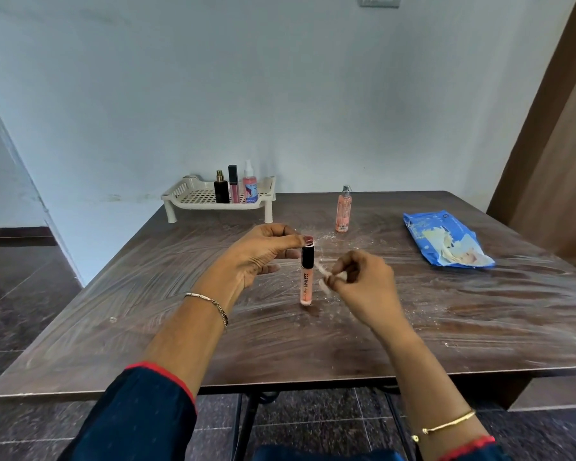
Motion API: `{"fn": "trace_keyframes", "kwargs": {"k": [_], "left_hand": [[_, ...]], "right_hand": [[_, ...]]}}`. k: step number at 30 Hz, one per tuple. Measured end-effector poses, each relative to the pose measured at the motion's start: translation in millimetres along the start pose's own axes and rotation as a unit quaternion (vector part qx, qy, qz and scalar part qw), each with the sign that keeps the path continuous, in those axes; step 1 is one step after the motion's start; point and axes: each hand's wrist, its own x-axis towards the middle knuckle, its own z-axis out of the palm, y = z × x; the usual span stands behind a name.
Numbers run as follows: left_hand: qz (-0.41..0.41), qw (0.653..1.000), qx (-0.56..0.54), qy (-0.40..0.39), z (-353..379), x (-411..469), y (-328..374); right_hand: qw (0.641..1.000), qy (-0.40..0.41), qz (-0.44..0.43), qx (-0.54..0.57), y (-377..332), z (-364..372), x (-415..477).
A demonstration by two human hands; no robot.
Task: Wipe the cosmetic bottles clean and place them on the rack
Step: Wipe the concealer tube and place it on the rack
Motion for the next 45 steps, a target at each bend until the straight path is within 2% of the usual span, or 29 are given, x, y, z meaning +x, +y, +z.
{"fn": "trace_keyframes", "kwargs": {"k": [2,4,5,6,8,10,18,25,32,38,45], "left_hand": [[-0.002,1.000,0.006,-0.002,-1,0,1],[0.005,1.000,0.021,-0.002,0,-2,3],[0.010,1.000,0.029,-0.001,0,-2,3],[0.013,0.999,0.033,-0.001,1,-3,4],[0.015,0.999,0.032,-0.001,1,-3,5],[0.013,0.999,0.037,0.001,0,-3,5],[0.015,0.999,0.038,0.005,-6,-7,2],[0.024,0.997,0.070,-0.003,-8,-3,4],[0.085,0.979,0.182,-0.026,-10,2,20],[0.199,0.927,0.319,-0.002,-3,-2,23],[0.342,0.799,0.490,0.064,10,-15,17]], "right_hand": [[0.985,0.019,0.030,0.169,-11,-9,5],[0.946,0.004,0.050,0.321,-22,-13,9],[0.931,-0.012,0.053,0.360,-25,-12,11],[0.932,-0.029,0.047,0.358,-26,-9,13],[0.953,-0.044,0.009,0.299,-26,0,12],[0.959,-0.035,-0.013,0.282,-25,5,10],[0.982,-0.058,-0.004,0.178,-7,13,6],[0.995,-0.082,0.018,-0.059,10,22,4],[0.994,-0.065,-0.003,-0.092,11,24,0],[0.994,-0.059,-0.010,-0.089,10,21,-2],[0.998,-0.049,-0.005,-0.049,7,19,-2]]}}
